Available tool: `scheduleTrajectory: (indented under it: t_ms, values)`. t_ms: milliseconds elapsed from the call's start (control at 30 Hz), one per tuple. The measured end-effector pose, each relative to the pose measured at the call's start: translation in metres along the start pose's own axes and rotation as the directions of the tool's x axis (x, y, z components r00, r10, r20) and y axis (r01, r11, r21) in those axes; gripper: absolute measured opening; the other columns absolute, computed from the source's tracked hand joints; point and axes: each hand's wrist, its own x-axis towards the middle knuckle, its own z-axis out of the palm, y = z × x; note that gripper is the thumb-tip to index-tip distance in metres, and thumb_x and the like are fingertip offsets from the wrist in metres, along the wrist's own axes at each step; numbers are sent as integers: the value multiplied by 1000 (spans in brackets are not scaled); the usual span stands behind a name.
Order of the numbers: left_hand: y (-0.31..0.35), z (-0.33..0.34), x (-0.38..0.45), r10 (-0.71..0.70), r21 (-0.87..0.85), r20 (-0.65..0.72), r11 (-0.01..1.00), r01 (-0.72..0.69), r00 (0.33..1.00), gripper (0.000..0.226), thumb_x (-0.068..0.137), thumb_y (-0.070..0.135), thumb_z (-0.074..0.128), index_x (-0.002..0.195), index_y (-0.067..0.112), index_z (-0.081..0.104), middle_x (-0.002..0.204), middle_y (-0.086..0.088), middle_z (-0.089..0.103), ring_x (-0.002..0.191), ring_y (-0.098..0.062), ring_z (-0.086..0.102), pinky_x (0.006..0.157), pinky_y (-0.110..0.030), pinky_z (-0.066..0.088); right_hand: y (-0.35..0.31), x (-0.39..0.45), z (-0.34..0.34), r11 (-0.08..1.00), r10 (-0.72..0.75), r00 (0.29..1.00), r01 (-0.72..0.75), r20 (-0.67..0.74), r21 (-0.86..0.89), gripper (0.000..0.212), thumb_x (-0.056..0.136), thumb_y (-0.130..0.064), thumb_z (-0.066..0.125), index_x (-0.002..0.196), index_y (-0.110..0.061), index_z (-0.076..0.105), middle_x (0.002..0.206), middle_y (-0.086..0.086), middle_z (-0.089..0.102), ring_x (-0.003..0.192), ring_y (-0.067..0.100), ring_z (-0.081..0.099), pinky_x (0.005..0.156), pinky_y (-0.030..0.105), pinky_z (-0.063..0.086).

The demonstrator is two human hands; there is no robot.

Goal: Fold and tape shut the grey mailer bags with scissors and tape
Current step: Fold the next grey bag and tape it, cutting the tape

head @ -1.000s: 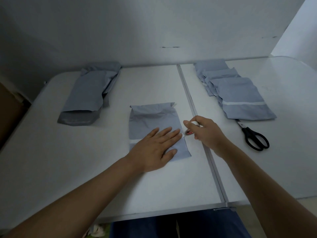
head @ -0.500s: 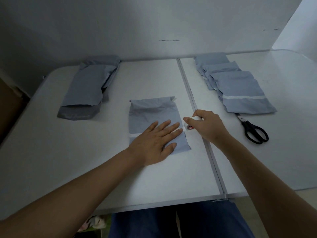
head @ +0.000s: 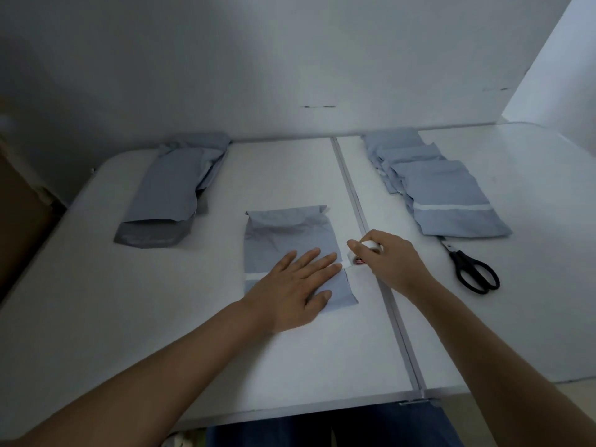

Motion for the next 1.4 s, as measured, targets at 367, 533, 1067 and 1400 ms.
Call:
scheduleTrajectory:
  t_ms: [367,533,1067,1400]
  values:
    - [20,-67,59,-132,-564,121,806,178,984,29,85,41,68,110,27,65,107,11,68,99,-4,62,95,-31,50,3,-4,5,999,1,1000,-1,-8,44,31,95,-49,47,107,-23,61,104,-1,56,77,14,56,73,26,44]
    - [18,-65,72,-196,-631,168,731,258,966,10,83,37,72,92,32,73,91,16,72,91,-3,64,94,-28,49,12,-11,-11,998,28,981,-18,-190,53,23,98,-29,47,112,-16,60,104,-1,52,91,16,54,80,28,40]
    - [20,-57,65,-250,-841,215,443,309,944,22,86,8,69,108,7,71,96,-6,71,85,-11,61,89,-26,51,75,-49,-73,827,298,900,-410,-319,-384,35,90,-23,62,115,0,53,118,25,45,110,39,41,88,42,40]
    - [23,-61,62,-279,-812,177,501,301,944,22,88,6,66,109,8,70,88,-1,68,71,-4,59,64,-11,48,41,-52,-83,734,421,894,-437,-156,-520,23,91,-31,55,90,-10,45,81,5,50,78,27,50,69,31,41]
